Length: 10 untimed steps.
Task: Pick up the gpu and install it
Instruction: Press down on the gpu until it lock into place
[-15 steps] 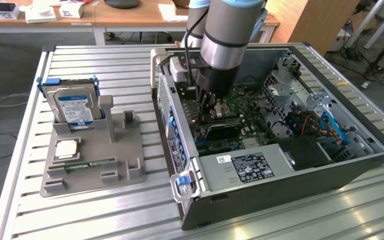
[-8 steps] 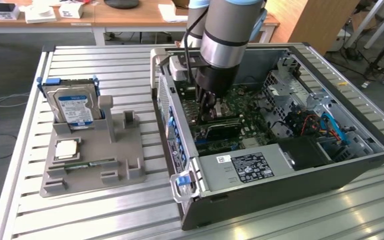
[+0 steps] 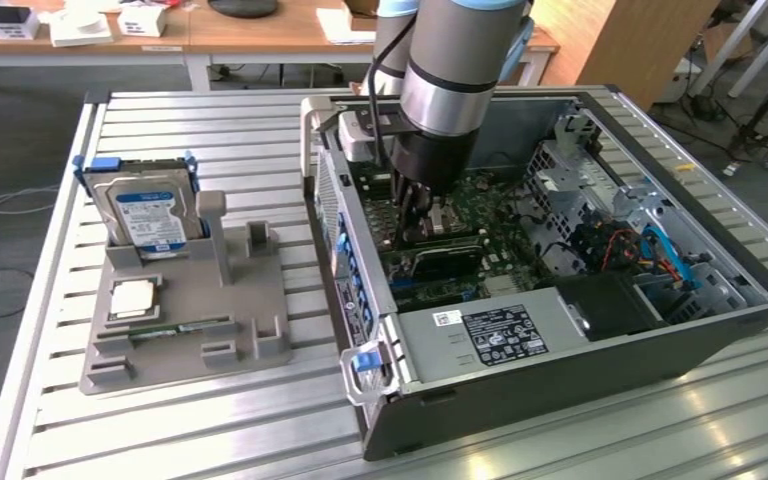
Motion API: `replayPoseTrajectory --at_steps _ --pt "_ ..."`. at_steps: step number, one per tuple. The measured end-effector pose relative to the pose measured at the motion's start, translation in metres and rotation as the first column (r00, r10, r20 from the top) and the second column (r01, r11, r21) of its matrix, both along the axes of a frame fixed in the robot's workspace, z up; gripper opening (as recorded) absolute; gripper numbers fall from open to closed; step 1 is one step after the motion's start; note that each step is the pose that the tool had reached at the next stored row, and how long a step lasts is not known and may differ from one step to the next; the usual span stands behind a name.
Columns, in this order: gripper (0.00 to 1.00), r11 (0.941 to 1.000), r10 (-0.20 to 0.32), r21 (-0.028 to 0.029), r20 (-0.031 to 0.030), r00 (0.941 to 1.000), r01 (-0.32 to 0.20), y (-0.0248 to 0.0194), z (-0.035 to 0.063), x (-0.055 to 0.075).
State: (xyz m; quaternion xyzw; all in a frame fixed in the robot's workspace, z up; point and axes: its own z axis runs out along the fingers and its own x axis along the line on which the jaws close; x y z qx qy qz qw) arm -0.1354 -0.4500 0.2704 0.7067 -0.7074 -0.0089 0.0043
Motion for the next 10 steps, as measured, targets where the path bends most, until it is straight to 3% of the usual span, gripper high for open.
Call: replayPoseTrajectory --at_steps 10 --pt "0.11 1.0000 0.000 0.0000 0.0000 1.0000 0.000 0.0000 0.0000 0.0000"
